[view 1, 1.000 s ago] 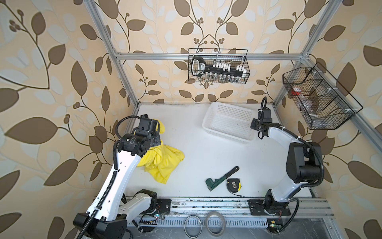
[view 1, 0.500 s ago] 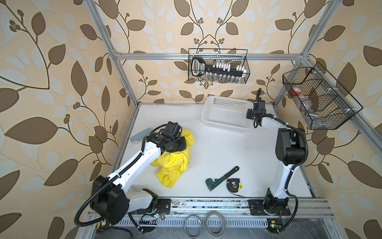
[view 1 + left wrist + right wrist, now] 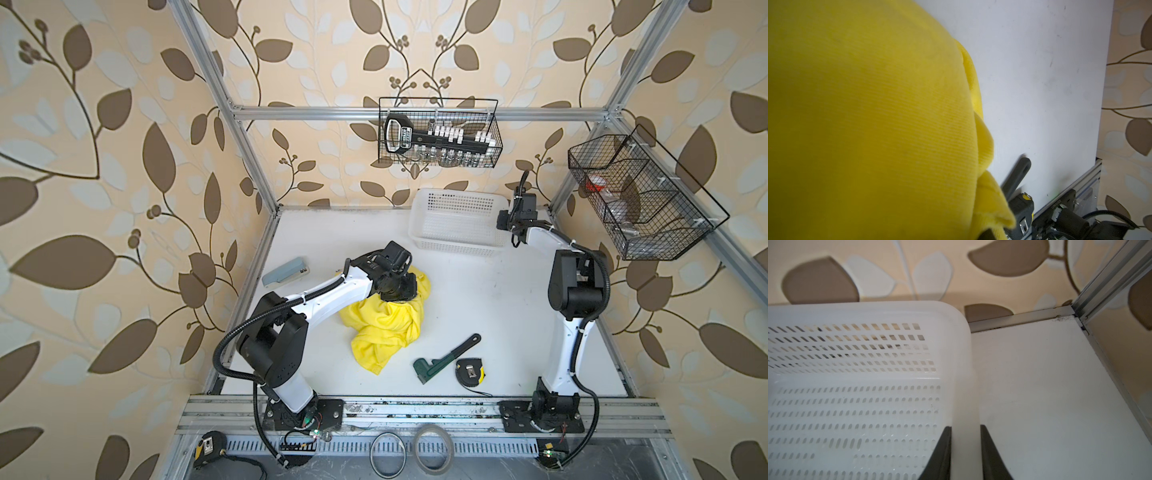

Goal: Fold and stack the trousers
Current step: Move the basket to the top-center of the table.

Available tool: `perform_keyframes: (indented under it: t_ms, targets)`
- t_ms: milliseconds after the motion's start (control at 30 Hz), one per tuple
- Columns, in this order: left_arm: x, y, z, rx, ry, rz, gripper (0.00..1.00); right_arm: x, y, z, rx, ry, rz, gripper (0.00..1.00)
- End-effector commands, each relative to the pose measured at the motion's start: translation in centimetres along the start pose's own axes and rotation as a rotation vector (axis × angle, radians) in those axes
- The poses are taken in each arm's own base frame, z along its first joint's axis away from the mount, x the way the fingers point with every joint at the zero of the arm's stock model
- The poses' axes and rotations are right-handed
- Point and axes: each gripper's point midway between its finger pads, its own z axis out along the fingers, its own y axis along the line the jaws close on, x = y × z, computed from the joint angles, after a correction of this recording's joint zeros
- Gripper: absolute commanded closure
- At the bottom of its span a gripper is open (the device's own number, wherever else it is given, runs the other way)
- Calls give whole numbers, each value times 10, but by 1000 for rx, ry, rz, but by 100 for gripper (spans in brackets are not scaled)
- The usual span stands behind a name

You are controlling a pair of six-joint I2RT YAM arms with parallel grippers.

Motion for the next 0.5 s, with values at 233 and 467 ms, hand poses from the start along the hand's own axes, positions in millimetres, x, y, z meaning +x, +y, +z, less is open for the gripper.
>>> perform_keyframes:
  t_ms: [233,467]
  targets:
    - [-20,-61,9,163,1,82,100,-40,16,-64,-98,-87,4,41]
    - [-21,-41,-36,58,-48,179,78,-13,38,-141,-198,-88,-17,26]
